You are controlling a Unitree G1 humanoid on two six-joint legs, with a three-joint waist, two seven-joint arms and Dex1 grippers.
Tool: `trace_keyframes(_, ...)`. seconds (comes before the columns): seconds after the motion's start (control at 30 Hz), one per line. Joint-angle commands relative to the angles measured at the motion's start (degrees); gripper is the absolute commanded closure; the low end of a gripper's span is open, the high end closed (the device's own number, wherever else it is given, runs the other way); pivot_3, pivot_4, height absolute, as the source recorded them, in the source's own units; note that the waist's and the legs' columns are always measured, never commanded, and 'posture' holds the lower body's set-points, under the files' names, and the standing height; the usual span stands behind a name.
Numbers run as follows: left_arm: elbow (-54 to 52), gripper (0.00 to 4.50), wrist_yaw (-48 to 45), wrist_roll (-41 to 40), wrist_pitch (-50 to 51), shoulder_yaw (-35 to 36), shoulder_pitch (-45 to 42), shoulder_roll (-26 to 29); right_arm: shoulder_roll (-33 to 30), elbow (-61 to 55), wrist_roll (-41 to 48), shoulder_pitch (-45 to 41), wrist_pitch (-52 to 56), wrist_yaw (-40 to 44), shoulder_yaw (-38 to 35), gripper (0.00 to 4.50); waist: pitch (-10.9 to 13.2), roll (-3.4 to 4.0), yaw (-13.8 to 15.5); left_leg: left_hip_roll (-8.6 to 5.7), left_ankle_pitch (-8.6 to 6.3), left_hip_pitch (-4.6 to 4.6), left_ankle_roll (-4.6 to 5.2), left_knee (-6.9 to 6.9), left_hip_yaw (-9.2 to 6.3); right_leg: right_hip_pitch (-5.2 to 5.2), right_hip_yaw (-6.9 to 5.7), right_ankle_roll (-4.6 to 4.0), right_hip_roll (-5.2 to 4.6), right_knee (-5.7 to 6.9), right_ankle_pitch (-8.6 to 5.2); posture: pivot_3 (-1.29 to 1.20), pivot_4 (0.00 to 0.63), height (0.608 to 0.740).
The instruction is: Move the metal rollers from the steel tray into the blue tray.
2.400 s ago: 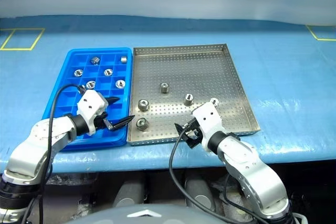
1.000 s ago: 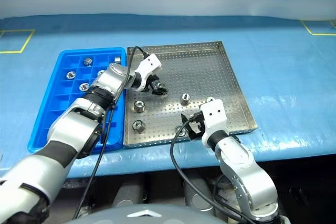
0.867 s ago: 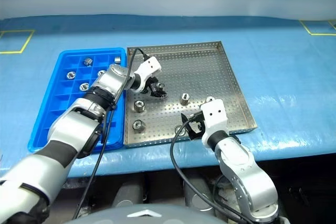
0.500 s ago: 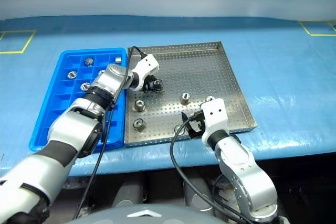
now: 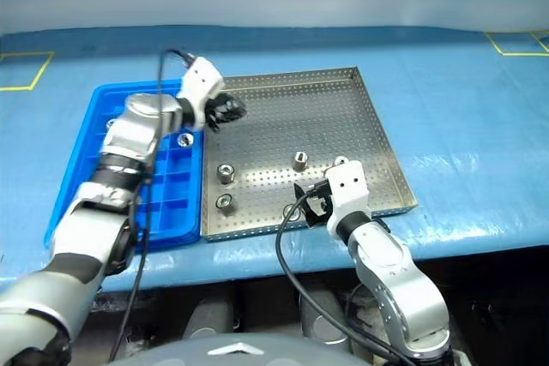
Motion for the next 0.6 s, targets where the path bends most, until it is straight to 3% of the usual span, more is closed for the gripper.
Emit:
trace_keyframes(0.03, -16.27, 2.63, 3.24, -0.67, 6.54, 6.49, 6.52, 5.54, 0.52, 0.38, 0.09, -1.84, -1.70, 0.96, 1.07, 0.00, 0.00, 0.01, 0.47, 0.00, 0.01, -0.01, -0.02, 0.01, -0.03, 0.01, -0.04, 0.00, -0.01, 0.02, 0.00, 0.04, 0.150, 0.740)
trace_keyframes(0.3, -34.03, 2.63, 12.69, 1.51, 17.26, 14.96, 22.18, 11.81, 0.36, 4.07, 0.46, -5.61, -2.29, 3.82, 2.95, 0.00, 0.01, 0.00, 4.23, -0.03, 0.11, 0.00, -0.18, 0.08, -0.12, 0.09, -0.20, 0.20, -0.10, 0.02, -0.13, 0.13, 0.150, 0.740)
trace_keyframes(0.6, -36.50, 2.63, 21.08, 2.21, 18.83, 16.78, 30.25, 8.60, -0.61, 6.32, -0.67, -7.27, -4.75, 6.07, 5.82, 0.00, 0.00, -0.02, 6.59, -0.05, 0.16, 0.02, -0.27, 0.10, -0.23, 0.14, -0.30, 0.11, -0.08, 0.03, -0.13, 0.16, 0.150, 0.740)
